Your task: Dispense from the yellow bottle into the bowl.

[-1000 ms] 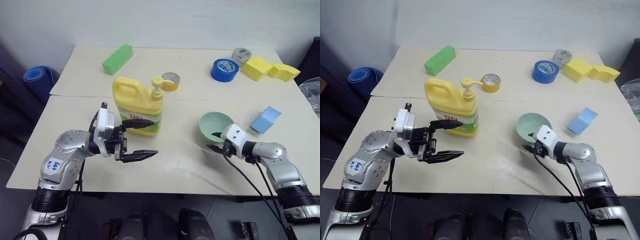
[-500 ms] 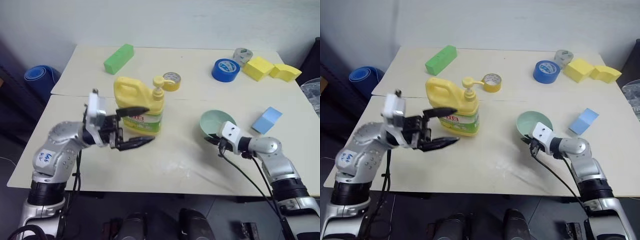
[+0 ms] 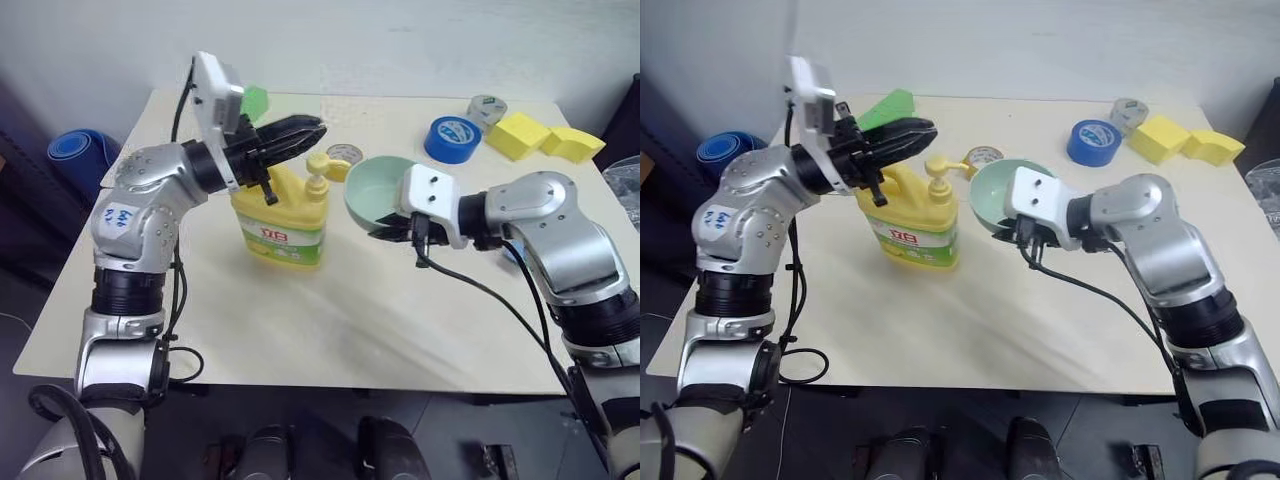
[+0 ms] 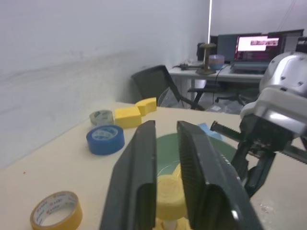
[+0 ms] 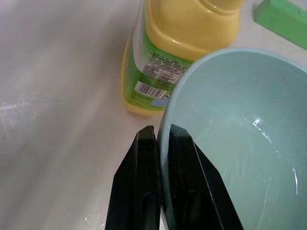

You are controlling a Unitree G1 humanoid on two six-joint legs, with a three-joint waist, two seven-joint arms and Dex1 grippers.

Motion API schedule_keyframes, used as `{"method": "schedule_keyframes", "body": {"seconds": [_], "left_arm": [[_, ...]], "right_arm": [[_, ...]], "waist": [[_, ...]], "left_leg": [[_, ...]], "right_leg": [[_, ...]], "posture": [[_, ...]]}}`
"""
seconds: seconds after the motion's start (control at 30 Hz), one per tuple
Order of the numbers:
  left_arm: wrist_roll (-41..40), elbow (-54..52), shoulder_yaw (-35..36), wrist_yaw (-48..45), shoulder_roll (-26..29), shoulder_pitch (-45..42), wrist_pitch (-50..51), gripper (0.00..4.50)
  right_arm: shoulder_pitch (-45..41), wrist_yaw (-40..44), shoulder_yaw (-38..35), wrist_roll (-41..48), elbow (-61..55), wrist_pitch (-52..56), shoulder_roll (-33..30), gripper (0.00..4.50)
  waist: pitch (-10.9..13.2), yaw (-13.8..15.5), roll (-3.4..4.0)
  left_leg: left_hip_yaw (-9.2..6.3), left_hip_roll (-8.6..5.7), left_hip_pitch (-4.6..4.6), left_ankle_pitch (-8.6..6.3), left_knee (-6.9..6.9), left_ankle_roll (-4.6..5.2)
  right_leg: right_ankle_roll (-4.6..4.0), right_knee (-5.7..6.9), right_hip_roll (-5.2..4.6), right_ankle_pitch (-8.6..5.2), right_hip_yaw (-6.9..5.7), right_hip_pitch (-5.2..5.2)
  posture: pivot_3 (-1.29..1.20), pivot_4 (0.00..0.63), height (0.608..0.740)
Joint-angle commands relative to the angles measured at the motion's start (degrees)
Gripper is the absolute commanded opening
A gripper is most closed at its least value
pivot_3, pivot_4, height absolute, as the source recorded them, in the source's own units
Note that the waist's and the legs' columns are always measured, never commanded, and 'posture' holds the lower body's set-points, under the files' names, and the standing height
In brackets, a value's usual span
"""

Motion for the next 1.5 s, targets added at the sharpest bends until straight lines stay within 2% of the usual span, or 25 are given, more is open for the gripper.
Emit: {"method": "schedule_keyframes", "body": {"seconds": [0.03, 0.3, 0.6, 1.1, 1.17, 1.27, 1.33, 1.4, 1.5], "left_arm": [[1.4, -0.5, -0.5, -1.0, -0.3, -1.6, -0.9, 0.02], [4.3, 0.2, -1.7, 0.1, -1.6, -0.6, 0.5, 0.02], [6.8, 0.3, -6.8, 1.5, -0.2, 1.0, 13.5, 0.02], [9.8, 1.7, -10.5, 1.6, 0.9, 5.9, 16.2, 0.02], [9.7, 2.2, -9.4, 2.4, 0.6, 6.1, 15.3, 0.02], [6.3, 1.6, -3.7, 5.7, -2.7, 4.7, 13.9, 0.02], [5.2, -0.1, -1.5, 4.8, -3.2, 4.0, 11.5, 0.02], [0.4, -2.3, 3.1, 3.0, -4.4, 3.4, 10.2, 0.02], [-3.8, -5.0, 9.4, -0.2, -5.3, 3.7, 2.3, 0.02]], "right_arm": [[-3.2, -0.5, -0.8, 0.6, -1.3, 1.8, 0.4, 0.00], [-5.7, -1.3, -0.6, 1.5, -2.3, 4.3, 2.0, 0.00], [-7.3, -1.9, -0.1, 1.5, -1.3, 4.1, 3.6, 0.00], [-6.0, -2.0, -1.1, 3.3, 0.3, 3.6, 5.8, 0.00], [-5.8, -2.1, -1.1, 3.4, 0.7, 3.2, 5.7, 0.00], [-5.3, -2.8, -1.3, 3.1, 1.2, 2.9, 5.6, 0.00], [-4.0, -2.7, -1.8, 3.0, 1.4, 2.3, 4.5, 0.00], [-1.8, -2.8, -2.9, 2.6, 2.3, 0.6, 2.9, 0.00], [3.5, -3.6, -4.5, 0.9, 5.7, -5.1, -0.6, 0.00]], "waist": [[0.0, -0.1, 0.00], [0.0, 0.0, 0.00], [0.0, 0.0, 0.00], [-0.8, -0.1, 0.06], [-0.9, -0.1, 0.10], [-1.0, -0.1, 0.20], [-1.0, -0.1, 0.19], [-1.0, 0.0, 0.19], [-0.9, 0.2, 0.06]], "left_leg": [[0.00, 0.01, -0.01, 0.00, 0.00, 0.00], [-0.01, 0.01, 0.00, 0.00, 0.02, 0.00], [-0.02, 0.01, 0.11, 0.00, 0.09, 0.00], [0.05, 0.02, 0.43, 0.00, 0.08, -0.01], [0.05, 0.03, 0.44, 0.00, 0.08, -0.01], [0.06, 0.02, 0.44, 0.00, 0.08, 0.00], [0.06, 0.02, 0.41, 0.00, 0.08, -0.01], [0.06, 0.02, 0.39, 0.00, 0.08, 0.00], [0.03, 0.01, 0.20, 0.00, 0.09, 0.00]], "right_leg": [[0.00, 0.01, 0.00, 0.00, 0.00, -0.02], [0.00, 0.04, 0.00, 0.00, 0.00, -0.02], [0.00, 0.12, 0.00, 0.00, 0.04, 0.09], [0.00, 0.36, -0.01, 0.00, 0.21, 0.24], [0.00, 0.36, -0.01, 0.00, 0.21, 0.24], [0.00, 0.36, -0.01, 0.00, 0.22, 0.25], [0.00, 0.34, -0.01, 0.00, 0.22, 0.23], [0.00, 0.33, -0.01, 0.00, 0.22, 0.21], [0.00, 0.22, -0.01, 0.00, 0.17, 0.11]], "posture": [[0.00, 0.150, 0.740], [0.00, 0.150, 0.740], [0.00, 0.150, 0.740], [0.00, 0.150, 0.740], [0.00, 0.150, 0.740], [0.00, 0.150, 0.740], [0.00, 0.150, 0.740], [0.00, 0.150, 0.740], [0.00, 0.150, 0.740]]}}
